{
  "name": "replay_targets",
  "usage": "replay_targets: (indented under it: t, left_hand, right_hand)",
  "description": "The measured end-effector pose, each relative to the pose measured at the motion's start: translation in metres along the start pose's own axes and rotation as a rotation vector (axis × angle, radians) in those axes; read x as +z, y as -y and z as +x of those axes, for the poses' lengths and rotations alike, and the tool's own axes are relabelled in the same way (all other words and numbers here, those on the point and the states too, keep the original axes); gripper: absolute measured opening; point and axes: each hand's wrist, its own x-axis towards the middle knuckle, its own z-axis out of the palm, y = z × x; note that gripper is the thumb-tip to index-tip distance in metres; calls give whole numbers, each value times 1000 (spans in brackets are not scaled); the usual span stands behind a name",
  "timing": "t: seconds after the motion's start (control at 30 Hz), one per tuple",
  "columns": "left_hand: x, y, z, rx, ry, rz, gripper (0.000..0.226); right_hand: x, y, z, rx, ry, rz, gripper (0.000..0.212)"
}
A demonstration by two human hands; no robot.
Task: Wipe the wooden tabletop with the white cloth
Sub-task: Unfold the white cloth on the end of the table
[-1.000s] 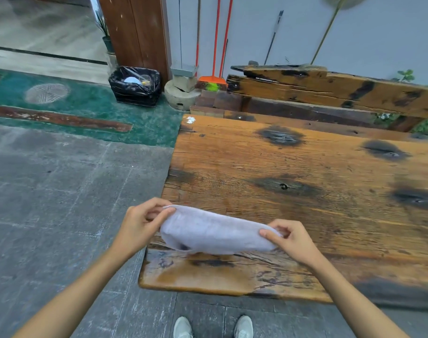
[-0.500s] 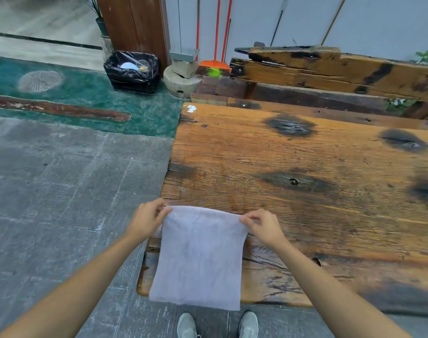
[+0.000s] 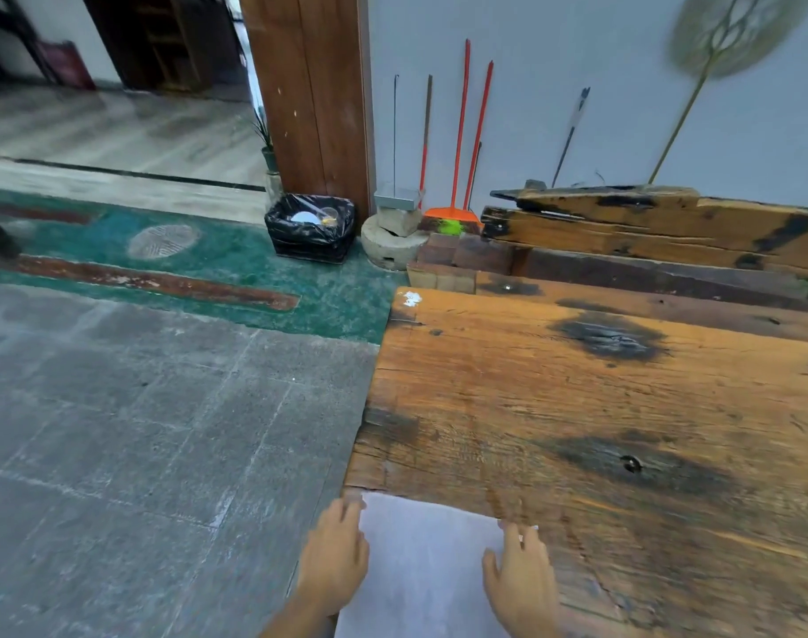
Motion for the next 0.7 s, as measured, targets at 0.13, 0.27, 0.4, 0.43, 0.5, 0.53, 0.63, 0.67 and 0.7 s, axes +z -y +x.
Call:
replay_targets:
  t: [0.13, 0.27, 0.4, 0.43, 0.5, 0.53, 0.63, 0.67, 0.7]
  left_hand:
    - [34, -13, -16, 96, 26, 12, 62]
    - [62, -26, -31, 214, 24, 48, 53]
    - [96, -27, -35, 107, -9, 58, 60]
    - [104, -26, -33, 83, -22, 73, 61]
    - [121, -23, -27, 52, -16, 56, 61]
    - [127, -22, -25, 38, -24, 37, 60]
    - [139, -22, -18, 10, -31, -6, 63]
    - [142, -23, -11, 0, -31, -27, 64]
    - [142, -25, -3, -9, -29, -42, 64]
  right_hand:
    - [28, 18, -21, -84, 29, 42, 68]
    - [61, 17, -32, -184, -136, 143, 58]
    - [79, 17, -42, -136, -135, 74, 68]
    - [84, 17, -42, -144, -153, 49, 75]
    - [96, 17, -40, -122, -171, 21, 76]
    - [101, 17, -37, -99, -163, 25, 74]
    - [110, 18, -28, -55, -173, 1, 72]
    - [110, 19, -20, -45, -165, -2, 73]
    - [109, 21, -12, -37, -165, -2, 73]
